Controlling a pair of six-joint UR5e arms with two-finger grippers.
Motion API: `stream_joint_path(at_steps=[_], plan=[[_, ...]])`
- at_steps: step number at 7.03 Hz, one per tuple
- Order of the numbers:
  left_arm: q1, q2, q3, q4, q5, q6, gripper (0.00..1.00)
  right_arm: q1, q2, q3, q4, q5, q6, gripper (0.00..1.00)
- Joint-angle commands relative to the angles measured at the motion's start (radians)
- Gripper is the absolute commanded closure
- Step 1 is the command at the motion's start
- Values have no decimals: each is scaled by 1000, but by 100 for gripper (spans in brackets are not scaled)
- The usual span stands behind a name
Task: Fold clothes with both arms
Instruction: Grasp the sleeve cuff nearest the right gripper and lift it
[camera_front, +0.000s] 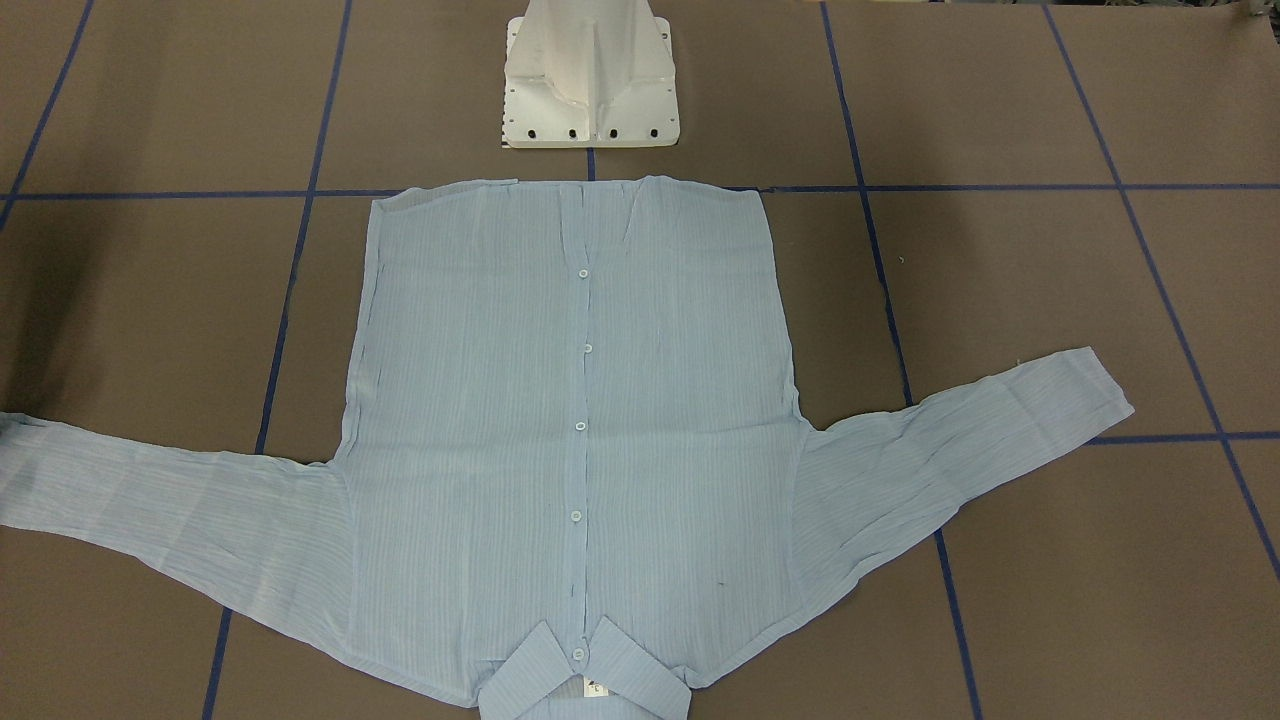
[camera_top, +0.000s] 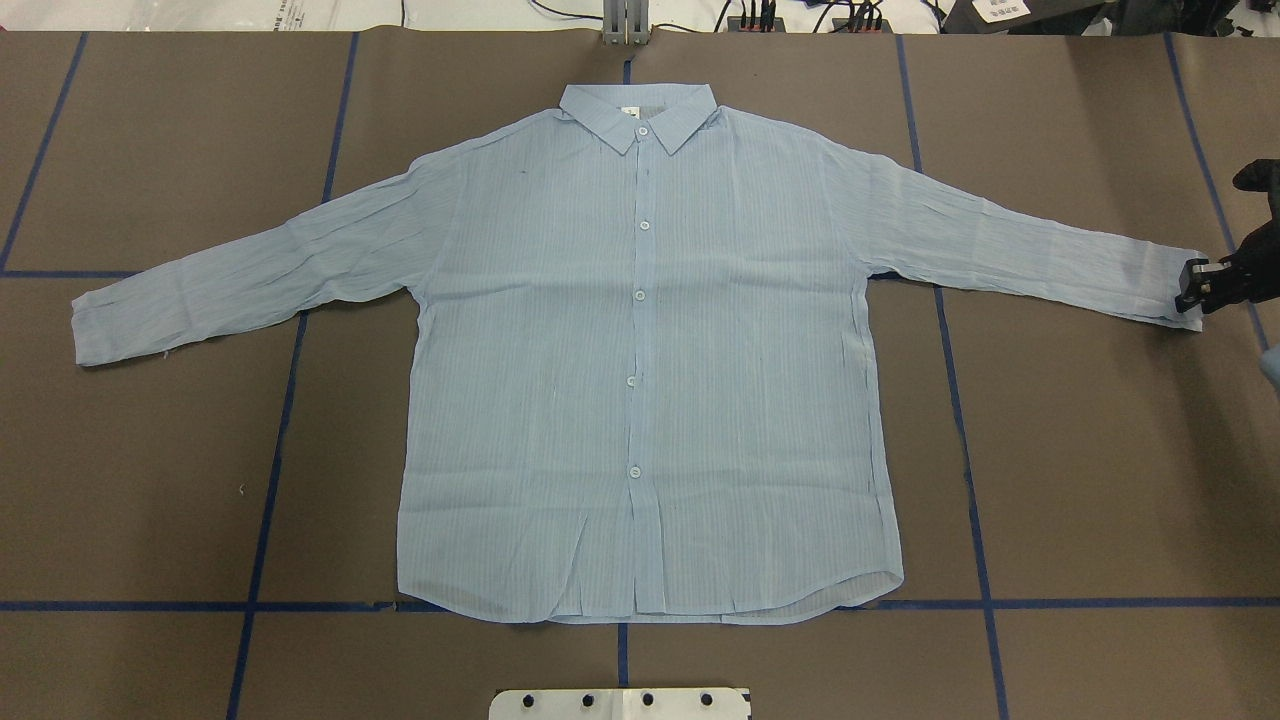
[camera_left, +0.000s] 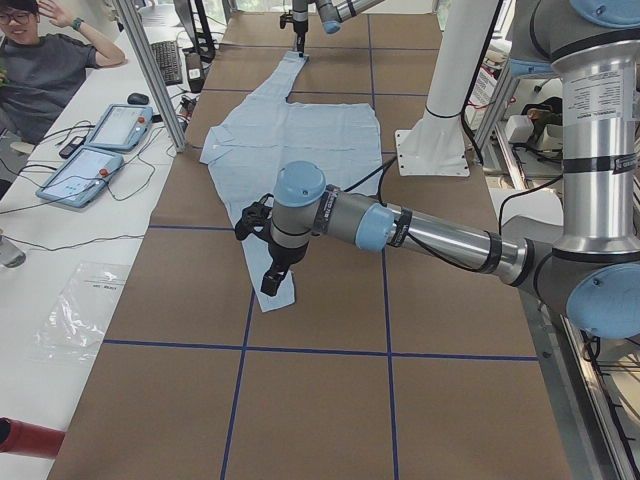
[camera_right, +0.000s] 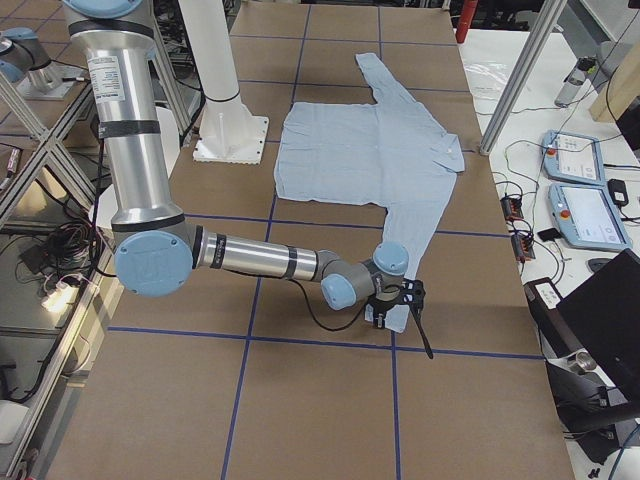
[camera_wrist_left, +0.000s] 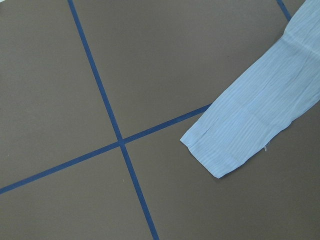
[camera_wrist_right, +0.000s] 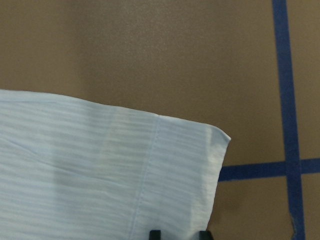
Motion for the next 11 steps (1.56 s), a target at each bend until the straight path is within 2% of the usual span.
stream_joint_path(at_steps=[1, 2, 5, 7, 9, 10, 11], plan=[[0, 0, -4, 2, 0, -1, 0, 0, 2, 1, 0, 0, 9, 100], [-2, 2, -5, 2, 0, -1, 0, 0, 5, 18, 2, 2, 23, 100], [-2, 2, -4, 2, 0, 1, 0, 4, 46, 205, -75, 3, 81, 100], [-2, 2, 4, 2, -2, 1, 0, 3, 148, 323, -249, -1, 162, 100], [-2, 2, 5, 2, -2, 1, 0, -69, 285, 339, -267, -6, 216, 100], [-2, 2, 5, 2, -2, 1, 0, -122, 358, 337, -265, -29, 230, 100], [-2, 3, 5, 2, -2, 1, 0, -188, 412, 337, -253, -88, 230, 100]])
